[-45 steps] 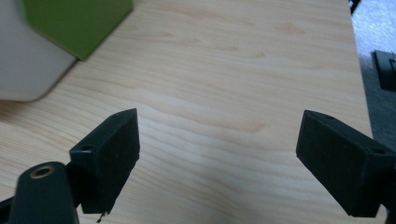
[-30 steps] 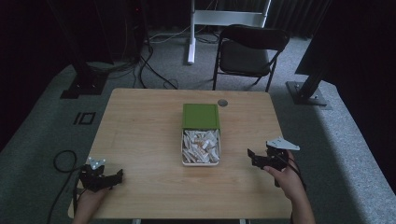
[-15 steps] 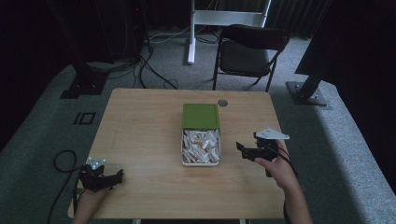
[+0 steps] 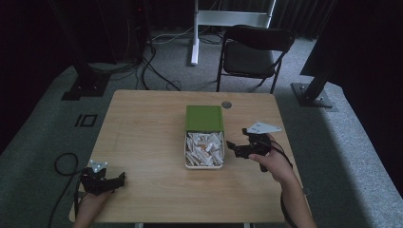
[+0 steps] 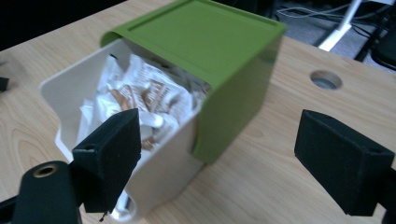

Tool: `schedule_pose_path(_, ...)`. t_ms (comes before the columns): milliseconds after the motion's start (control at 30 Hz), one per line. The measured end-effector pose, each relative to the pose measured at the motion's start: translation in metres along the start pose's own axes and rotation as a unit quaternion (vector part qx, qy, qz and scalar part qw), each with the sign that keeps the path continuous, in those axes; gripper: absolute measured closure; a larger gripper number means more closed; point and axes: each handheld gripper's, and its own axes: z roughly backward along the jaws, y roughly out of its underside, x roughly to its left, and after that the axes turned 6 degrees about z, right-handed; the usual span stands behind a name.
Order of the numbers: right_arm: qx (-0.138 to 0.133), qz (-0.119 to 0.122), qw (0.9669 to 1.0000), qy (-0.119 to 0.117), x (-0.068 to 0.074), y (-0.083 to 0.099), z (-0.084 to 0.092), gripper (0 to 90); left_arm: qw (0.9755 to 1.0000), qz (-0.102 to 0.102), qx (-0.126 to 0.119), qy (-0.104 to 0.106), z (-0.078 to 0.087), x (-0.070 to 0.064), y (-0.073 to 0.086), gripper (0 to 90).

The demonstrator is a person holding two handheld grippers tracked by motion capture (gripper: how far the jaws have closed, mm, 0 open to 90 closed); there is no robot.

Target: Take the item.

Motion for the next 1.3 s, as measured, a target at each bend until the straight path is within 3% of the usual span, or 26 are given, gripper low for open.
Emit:
schedule_pose_path(367,0.001,0.035,0.9986,-0.040,0.019,-0.021,-0.023,15.8,1.0000,0.000,0.000,0.000,0.000,0.000,0.000,0.6)
schedule_pose_path(567,0.017,0.059,0.9963,-0.060,0.027,-0.028,-0.034,23.4,1.0000,0.002,-0.001,0.000,0.000,0.000,0.000,0.7)
schedule_pose_path(867,0.036,0.064,0.9926,-0.097,0.034,-0.032,-0.052,40.7,1.0000,0.001,-0.001,0.000,0.000,0.000,0.000,0.7)
schedule_pose_path(1067,0.054,0.077,0.9903,-0.102,0.042,-0.035,-0.065,52.3,1.0000,0.001,-0.001,0.000,0.000,0.000,0.000,0.7)
schedule_pose_path(1300,0.087,0.087,0.9873,-0.100,0.049,-0.037,-0.079,53.5,1.0000,0.000,0.000,0.000,0.000,0.000,0.000,0.7)
